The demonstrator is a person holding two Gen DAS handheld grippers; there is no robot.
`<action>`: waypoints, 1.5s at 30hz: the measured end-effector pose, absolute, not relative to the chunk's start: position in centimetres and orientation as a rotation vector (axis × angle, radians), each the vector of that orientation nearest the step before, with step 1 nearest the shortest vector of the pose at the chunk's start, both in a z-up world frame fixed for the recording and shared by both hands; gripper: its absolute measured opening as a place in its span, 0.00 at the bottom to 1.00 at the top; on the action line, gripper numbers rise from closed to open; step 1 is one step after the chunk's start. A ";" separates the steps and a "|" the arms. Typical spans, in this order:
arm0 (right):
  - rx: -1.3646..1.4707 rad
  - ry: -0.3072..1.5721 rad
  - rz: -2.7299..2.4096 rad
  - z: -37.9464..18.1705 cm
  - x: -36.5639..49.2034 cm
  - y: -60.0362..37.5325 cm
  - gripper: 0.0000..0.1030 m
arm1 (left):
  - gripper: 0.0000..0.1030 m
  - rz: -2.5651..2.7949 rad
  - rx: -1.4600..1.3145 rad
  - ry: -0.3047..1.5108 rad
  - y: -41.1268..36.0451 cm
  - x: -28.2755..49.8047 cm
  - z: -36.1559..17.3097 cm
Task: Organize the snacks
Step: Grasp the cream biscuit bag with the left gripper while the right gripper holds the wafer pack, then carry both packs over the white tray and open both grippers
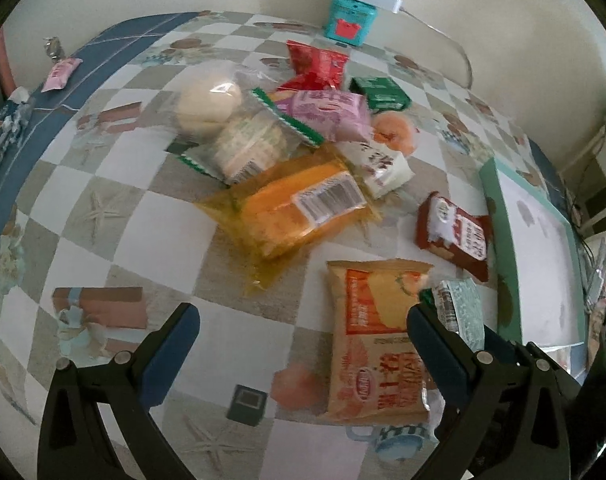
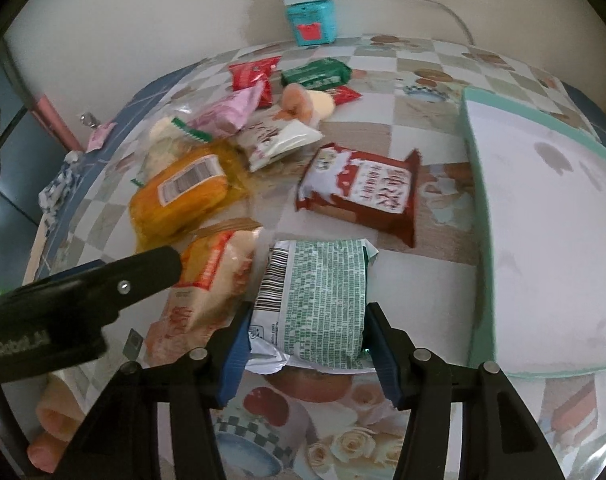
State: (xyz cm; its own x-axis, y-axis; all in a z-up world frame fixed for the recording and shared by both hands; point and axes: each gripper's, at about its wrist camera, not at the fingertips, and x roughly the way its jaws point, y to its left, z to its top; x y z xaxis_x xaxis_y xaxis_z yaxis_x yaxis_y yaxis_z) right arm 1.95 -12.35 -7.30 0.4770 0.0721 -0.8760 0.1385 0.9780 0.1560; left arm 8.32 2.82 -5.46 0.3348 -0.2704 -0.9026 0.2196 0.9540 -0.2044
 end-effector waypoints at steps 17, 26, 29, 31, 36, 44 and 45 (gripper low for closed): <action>0.207 0.975 -0.127 -3.7 -0.5 -14.2 0.54 | 1.00 -0.371 -0.048 1.211 1.7 7.9 -5.9; 0.211 0.964 -0.165 -3.4 -0.9 -15.1 0.54 | 0.81 -0.398 -0.015 1.229 0.7 7.6 -6.4; 0.211 0.955 -0.169 -3.2 -1.0 -15.2 0.54 | 0.71 -0.415 -0.010 1.246 0.3 7.4 -6.9; 0.214 0.956 -0.169 -3.3 -1.0 -15.2 0.54 | 0.63 -0.429 -0.007 1.260 -0.1 7.2 -7.1; 0.217 0.949 -0.169 -3.2 -1.1 -15.3 0.54 | 0.47 -0.459 -0.027 1.275 -0.5 6.9 -7.2; 0.265 0.906 -0.169 -1.5 -1.1 -15.9 0.54 | 0.39 -0.419 0.003 1.253 -0.6 6.5 -6.2; 0.275 0.896 -0.170 -1.1 -1.1 -16.1 0.54 | 0.39 -0.417 0.009 1.244 -0.7 6.4 -5.7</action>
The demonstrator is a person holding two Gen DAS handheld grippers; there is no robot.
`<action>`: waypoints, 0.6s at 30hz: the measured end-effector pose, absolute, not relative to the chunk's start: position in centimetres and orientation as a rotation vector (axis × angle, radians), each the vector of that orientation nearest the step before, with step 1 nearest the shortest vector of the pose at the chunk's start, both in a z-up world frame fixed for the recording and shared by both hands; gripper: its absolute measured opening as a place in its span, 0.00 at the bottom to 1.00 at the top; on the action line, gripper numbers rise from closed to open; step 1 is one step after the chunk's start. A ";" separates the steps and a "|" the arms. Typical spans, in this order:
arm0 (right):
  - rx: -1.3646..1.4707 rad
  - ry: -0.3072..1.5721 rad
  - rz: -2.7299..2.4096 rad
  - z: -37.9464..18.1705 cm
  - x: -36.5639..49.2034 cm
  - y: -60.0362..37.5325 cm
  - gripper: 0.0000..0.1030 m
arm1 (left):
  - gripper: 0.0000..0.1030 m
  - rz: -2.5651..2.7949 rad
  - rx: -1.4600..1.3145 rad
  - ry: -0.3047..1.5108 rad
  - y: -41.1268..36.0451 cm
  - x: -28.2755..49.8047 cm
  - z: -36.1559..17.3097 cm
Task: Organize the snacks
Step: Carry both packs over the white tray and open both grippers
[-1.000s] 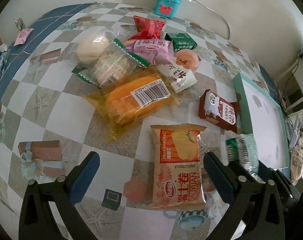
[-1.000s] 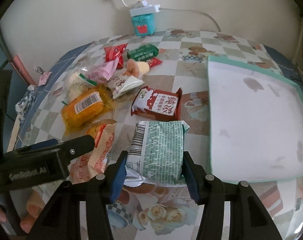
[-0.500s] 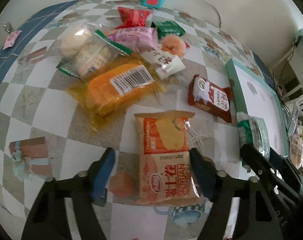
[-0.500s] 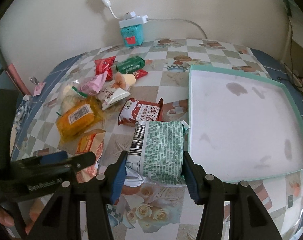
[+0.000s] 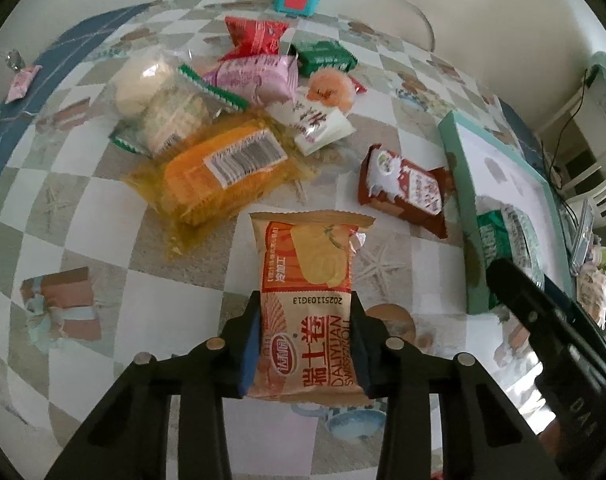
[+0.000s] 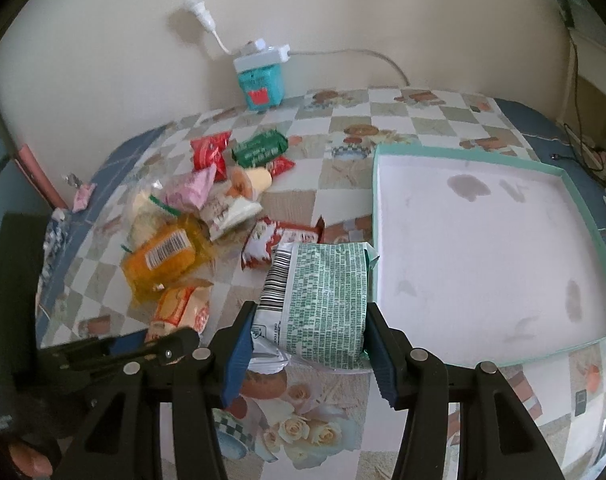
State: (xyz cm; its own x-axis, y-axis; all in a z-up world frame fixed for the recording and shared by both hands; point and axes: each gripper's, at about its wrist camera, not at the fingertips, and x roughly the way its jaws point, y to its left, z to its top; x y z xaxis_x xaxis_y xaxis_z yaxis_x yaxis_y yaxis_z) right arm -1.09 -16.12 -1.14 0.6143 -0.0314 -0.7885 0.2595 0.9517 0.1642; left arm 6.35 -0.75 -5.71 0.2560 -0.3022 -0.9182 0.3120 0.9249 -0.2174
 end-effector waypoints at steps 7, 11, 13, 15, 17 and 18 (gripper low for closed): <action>0.374 0.862 -0.267 0.9 0.0 -19.7 0.54 | 0.39 -0.437 0.043 1.204 -3.3 6.1 -2.4; 0.447 0.863 -0.400 1.3 0.7 -24.0 0.54 | 0.39 -0.485 0.080 1.177 -7.4 7.1 -0.4; 0.476 0.863 -0.464 1.1 0.7 -26.2 0.54 | 0.39 -0.514 0.093 1.171 -9.5 7.7 0.3; 0.503 0.867 -0.543 0.8 0.4 -28.7 0.54 | 0.39 -0.534 0.112 1.162 -11.7 8.3 0.8; 0.524 0.875 -0.607 0.4 0.0 -31.1 0.54 | 0.39 -0.546 0.126 1.152 -14.1 9.1 1.0; 0.531 0.879 -0.632 0.1 -0.2 -32.1 0.54 | 0.39 -0.553 0.134 1.149 -15.1 9.3 1.0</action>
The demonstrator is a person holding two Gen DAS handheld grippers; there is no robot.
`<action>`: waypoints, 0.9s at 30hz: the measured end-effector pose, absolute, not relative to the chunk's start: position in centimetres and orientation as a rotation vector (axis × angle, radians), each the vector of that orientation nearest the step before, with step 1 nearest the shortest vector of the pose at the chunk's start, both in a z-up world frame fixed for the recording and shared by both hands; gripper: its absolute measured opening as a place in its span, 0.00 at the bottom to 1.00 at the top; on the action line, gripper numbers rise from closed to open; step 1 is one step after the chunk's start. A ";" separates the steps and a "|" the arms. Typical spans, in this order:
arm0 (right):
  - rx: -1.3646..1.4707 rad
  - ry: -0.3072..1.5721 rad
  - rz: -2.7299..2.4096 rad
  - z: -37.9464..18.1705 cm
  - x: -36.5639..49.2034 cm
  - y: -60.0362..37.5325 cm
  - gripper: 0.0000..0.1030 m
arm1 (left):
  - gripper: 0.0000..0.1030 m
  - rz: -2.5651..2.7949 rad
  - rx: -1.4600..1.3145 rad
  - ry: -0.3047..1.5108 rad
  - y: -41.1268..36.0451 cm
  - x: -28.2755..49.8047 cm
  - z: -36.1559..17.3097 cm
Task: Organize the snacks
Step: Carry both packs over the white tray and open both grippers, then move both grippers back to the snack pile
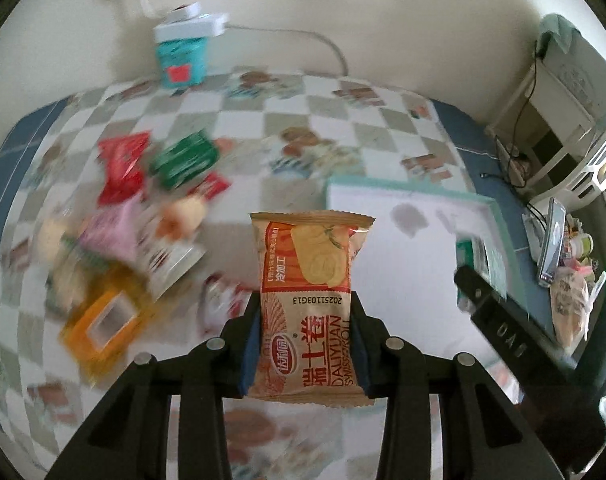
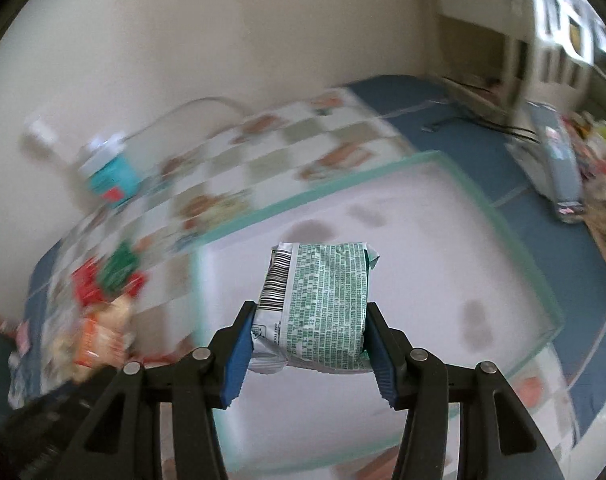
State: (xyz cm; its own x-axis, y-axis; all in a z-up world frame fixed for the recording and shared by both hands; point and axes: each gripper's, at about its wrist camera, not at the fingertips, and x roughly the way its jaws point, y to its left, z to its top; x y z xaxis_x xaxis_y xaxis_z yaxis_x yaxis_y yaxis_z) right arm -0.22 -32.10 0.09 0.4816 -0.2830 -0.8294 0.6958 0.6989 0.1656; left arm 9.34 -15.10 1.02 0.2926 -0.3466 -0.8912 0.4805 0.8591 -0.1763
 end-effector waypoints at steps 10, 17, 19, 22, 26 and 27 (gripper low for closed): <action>0.554 0.916 -0.743 -2.0 -1.0 -40.2 0.54 | 0.39 -0.653 0.190 1.205 -24.6 11.2 -2.0; 0.545 0.934 -0.768 -2.5 -0.6 -43.0 0.55 | 0.51 -0.651 0.193 1.231 -27.3 11.6 -3.5; 0.537 0.930 -0.769 -2.2 -0.8 -43.1 0.57 | 0.61 -0.641 0.189 1.220 -27.1 11.6 -3.2; 0.532 0.918 -0.764 -1.7 -1.1 -42.6 0.61 | 0.69 -0.603 0.160 1.199 -25.9 11.7 -2.4; 0.527 0.904 -0.739 -1.0 -1.4 -40.6 0.71 | 0.82 -0.514 0.104 1.151 -22.9 11.7 -1.1; 0.523 0.902 -0.732 -0.8 -1.4 -40.0 0.72 | 0.82 -0.492 0.095 1.137 -22.0 11.6 -0.8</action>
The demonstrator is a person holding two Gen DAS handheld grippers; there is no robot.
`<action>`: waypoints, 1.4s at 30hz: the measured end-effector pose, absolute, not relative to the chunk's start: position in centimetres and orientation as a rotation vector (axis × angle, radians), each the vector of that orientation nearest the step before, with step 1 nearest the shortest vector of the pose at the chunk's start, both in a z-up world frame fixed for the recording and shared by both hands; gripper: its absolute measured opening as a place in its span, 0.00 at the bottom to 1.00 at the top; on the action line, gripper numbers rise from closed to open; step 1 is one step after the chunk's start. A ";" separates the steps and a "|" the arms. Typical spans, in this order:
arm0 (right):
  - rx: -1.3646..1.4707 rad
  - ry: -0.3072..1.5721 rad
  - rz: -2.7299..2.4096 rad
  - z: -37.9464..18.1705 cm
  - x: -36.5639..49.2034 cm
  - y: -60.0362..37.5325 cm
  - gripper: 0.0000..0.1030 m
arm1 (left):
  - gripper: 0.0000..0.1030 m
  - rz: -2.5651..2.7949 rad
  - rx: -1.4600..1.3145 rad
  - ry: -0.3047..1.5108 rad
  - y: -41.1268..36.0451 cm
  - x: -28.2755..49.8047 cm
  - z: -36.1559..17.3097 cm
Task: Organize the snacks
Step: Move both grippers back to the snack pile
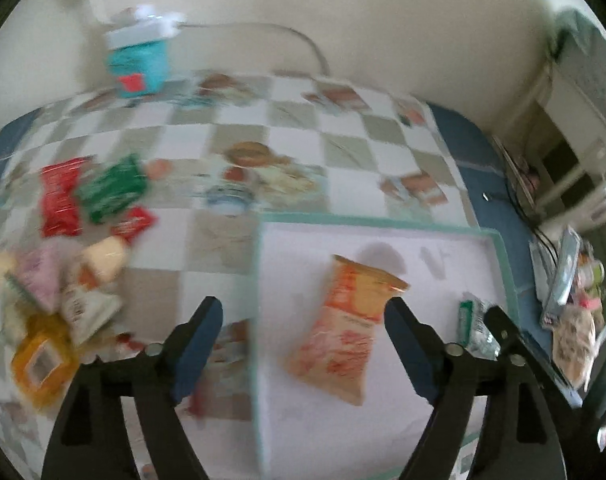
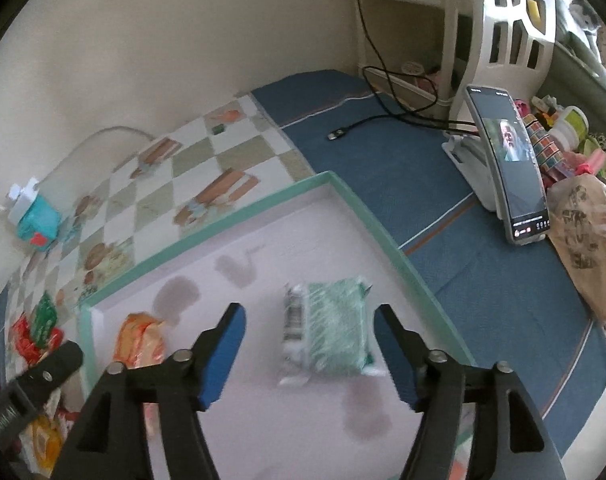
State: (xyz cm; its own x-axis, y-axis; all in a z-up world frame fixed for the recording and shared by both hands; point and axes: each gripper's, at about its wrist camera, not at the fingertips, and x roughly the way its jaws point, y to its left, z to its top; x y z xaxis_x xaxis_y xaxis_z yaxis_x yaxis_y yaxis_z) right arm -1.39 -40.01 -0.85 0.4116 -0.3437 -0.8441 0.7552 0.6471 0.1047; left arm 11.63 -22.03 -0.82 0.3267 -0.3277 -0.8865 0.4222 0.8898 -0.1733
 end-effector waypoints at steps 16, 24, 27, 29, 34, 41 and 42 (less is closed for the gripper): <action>0.403 0.889 -0.568 0.5 2.1 -27.1 1.00 | 0.95 -0.031 -0.100 1.046 -2.1 13.2 1.9; 0.329 0.926 -0.440 -0.1 5.4 -21.0 1.00 | 0.95 0.145 -0.194 1.100 6.2 14.5 0.1; 0.305 0.947 -0.385 -0.7 6.5 -18.7 1.00 | 0.95 0.166 -0.245 1.127 7.9 14.7 -1.0; 0.289 0.961 -0.363 -1.2 7.0 -17.6 1.00 | 0.95 0.176 -0.265 1.151 8.5 14.9 -1.7; 0.253 0.995 -0.325 -2.7 7.9 -15.4 1.00 | 0.95 0.192 -0.307 1.200 9.2 15.3 -3.4; 0.213 1.039 -0.289 -4.8 8.8 -13.8 1.00 | 0.95 0.131 -0.359 1.275 7.9 16.3 -5.8; 0.213 1.044 -0.289 -5.0 9.0 -13.7 1.00 | 0.95 0.119 -0.362 1.280 7.7 16.4 -5.9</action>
State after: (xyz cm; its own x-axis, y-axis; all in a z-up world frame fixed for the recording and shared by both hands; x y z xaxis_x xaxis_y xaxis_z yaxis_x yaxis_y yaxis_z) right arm 8.95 -13.74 -5.04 0.4709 -0.1335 -0.8720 0.3343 0.9418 0.0364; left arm 16.44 7.68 -5.92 0.2894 -0.1127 -0.9505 -0.2862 0.9374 -0.1983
